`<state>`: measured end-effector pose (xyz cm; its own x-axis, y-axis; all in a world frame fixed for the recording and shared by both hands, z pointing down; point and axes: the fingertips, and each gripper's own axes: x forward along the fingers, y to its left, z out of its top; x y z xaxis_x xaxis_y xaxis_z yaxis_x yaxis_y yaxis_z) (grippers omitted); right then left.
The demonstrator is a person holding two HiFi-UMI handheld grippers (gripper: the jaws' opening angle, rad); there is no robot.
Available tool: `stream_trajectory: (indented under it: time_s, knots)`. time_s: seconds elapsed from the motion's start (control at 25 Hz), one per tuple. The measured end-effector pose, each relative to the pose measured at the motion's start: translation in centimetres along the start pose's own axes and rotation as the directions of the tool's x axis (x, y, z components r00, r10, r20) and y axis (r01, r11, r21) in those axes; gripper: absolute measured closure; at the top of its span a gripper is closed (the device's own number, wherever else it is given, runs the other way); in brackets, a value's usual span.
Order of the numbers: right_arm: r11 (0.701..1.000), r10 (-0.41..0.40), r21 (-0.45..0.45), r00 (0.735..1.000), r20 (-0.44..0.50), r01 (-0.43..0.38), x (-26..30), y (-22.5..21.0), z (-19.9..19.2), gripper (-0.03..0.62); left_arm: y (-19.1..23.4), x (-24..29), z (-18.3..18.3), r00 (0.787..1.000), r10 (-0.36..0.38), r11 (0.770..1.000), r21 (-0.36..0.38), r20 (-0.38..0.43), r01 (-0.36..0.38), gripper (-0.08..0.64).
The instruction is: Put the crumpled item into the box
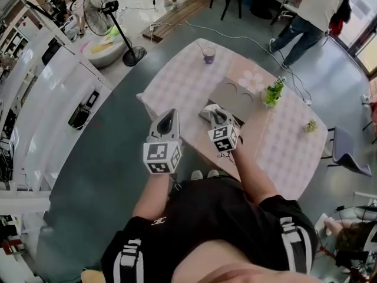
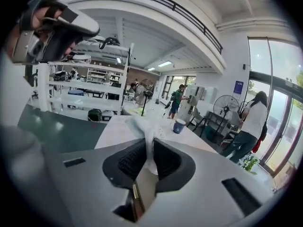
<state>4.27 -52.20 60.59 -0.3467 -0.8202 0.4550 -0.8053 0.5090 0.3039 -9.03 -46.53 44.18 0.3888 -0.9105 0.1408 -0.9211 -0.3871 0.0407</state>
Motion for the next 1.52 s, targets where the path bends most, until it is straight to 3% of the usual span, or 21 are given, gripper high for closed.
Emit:
stream_trajectory:
  time_s: [0.48,0.96,1.28,1.52]
  knots:
    - [0.998,0.055,-0.024,0.983,-0.176,-0.06,4.9,1.3,-7.0,0.549,1.9,0.5,-1.9,0.998,0.048,0.999,-0.009,-0.044,-0.049,0.569]
    - [0.993,0.121,0.038,0.932,-0.341,-0.116,7.0,1.5,-12.3,0.548,2.4,0.8,-2.7,0.994,0.071,0.997,-0.01,-0.077,-0.072,0.569]
    - [0.991,0.125,0.103,0.912,-0.392,-0.091,8.3,0.6,-14.5,0.545,2.5,1.2,-3.1,0.992,0.078,0.997,-0.001,-0.094,-0.079,0.569]
    - [0.975,0.177,0.192,0.919,-0.353,-0.114,8.1,0.4,-13.9,0.517,2.1,1.7,-2.8,0.993,0.066,0.998,0.009,-0.097,-0.065,0.569]
